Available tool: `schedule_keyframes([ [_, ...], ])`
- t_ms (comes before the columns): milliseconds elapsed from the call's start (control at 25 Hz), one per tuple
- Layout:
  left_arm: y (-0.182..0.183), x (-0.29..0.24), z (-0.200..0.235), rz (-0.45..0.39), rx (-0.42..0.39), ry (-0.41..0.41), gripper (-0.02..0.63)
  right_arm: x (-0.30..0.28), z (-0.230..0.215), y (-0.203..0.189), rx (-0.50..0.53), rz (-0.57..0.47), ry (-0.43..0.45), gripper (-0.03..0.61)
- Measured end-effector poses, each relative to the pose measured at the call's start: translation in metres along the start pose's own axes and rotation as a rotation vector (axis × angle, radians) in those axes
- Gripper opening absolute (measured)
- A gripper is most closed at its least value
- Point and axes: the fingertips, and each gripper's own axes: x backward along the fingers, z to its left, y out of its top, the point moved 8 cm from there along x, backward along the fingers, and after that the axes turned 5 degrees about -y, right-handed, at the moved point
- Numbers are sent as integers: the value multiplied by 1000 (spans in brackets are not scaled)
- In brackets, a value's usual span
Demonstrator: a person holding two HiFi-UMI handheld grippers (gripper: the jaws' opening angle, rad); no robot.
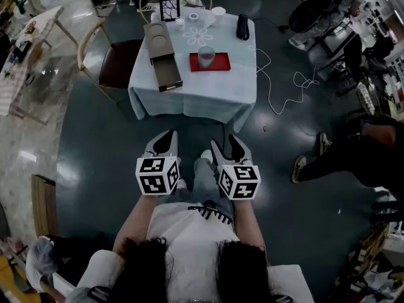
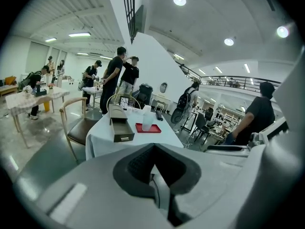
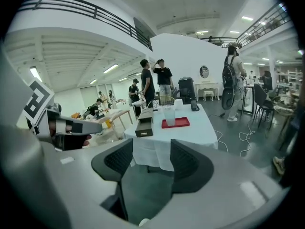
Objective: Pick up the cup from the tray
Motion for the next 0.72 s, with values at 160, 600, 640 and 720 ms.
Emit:
schedule_keyframes([
  [160,3,-11,8,-8,8,20,0,-16,-3,3,5,0,20,262],
  [600,26,-62,25,2,35,72,0,-80,-20,33,51,32,90,293],
  [640,30,-68,27,3,36,76,0,-86,-23,37,50,34,93,298],
  [720,38,-81,29,5,39,83,0,-98,-31,46,49,36,97,302],
])
